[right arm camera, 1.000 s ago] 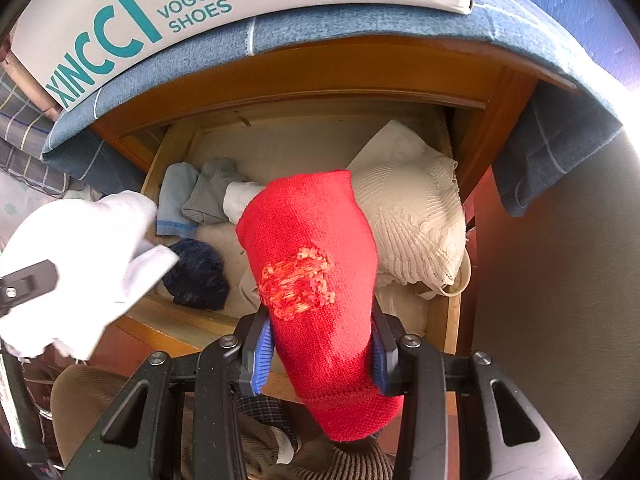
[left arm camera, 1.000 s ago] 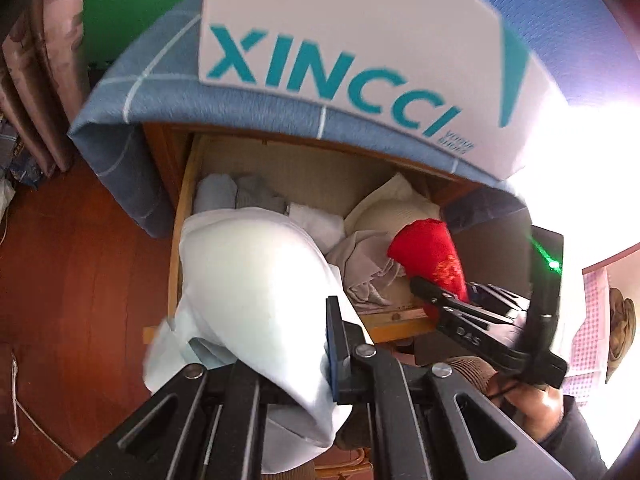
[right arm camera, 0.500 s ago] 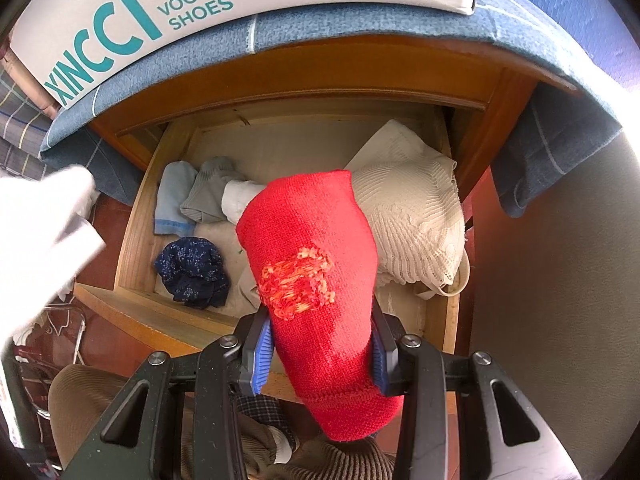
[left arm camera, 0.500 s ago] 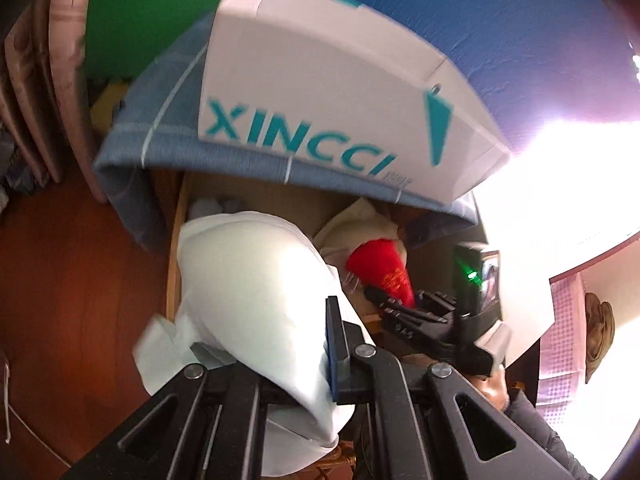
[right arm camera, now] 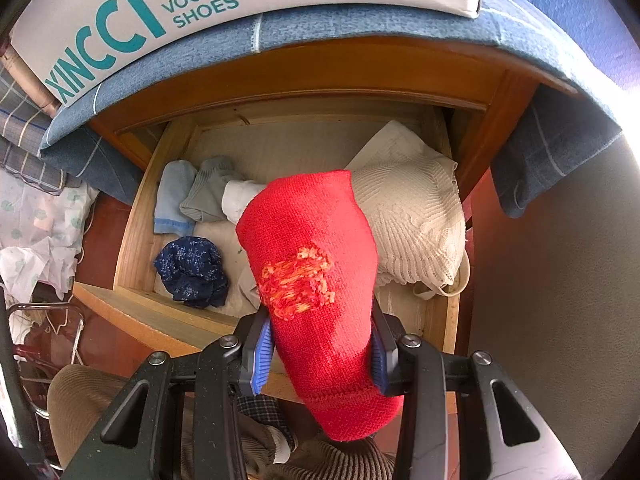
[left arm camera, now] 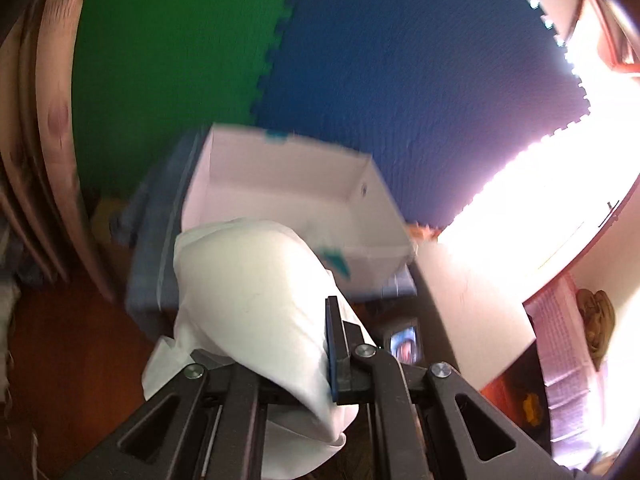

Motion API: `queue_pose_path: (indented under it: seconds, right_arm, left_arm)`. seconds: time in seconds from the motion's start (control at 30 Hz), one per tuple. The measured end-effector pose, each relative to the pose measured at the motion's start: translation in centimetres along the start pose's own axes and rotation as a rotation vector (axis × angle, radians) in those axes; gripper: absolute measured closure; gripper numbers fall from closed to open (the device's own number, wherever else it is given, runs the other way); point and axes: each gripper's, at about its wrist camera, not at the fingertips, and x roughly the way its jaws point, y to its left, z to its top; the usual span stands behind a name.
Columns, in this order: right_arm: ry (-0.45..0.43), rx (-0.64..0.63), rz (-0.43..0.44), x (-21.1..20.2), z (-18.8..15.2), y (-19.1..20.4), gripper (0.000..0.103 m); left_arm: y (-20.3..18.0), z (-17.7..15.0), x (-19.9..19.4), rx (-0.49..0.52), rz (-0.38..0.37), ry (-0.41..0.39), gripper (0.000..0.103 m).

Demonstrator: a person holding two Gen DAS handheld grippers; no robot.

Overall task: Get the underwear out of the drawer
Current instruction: 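Carry the white fabric item into the white box and open the left gripper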

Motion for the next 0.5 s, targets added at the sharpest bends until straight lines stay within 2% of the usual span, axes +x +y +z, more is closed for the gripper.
queue_pose_path:
  seconds: [0.17, 0.3, 0.37, 0.5]
  right_arm:
    - [-0.004, -0.005, -0.002, -0.1, 0.0, 0.1, 0.066]
    - [-0.005, -0.004, -0.003, -0.1, 0.0, 0.1, 0.066]
    - [-0.005, -0.003, -0.004, 0.0, 0.0, 0.2, 0.066]
    - [-0.01, -0.003, -0.002, -0.1, 0.0, 0.2, 0.066]
  left_arm:
    - [-1.9, 4.5, -1.1, 0.088, 0.066, -0.092, 0.096]
    - [-2.9, 8.1, 0.1, 0.148, 0.104, -0.141, 0.096]
    - [-3.0, 9.6, 1.8, 0.181, 0.122, -0.139, 0.096]
    - [-1.8, 11.7, 6.4, 0.172, 0.149, -0.101, 0.096]
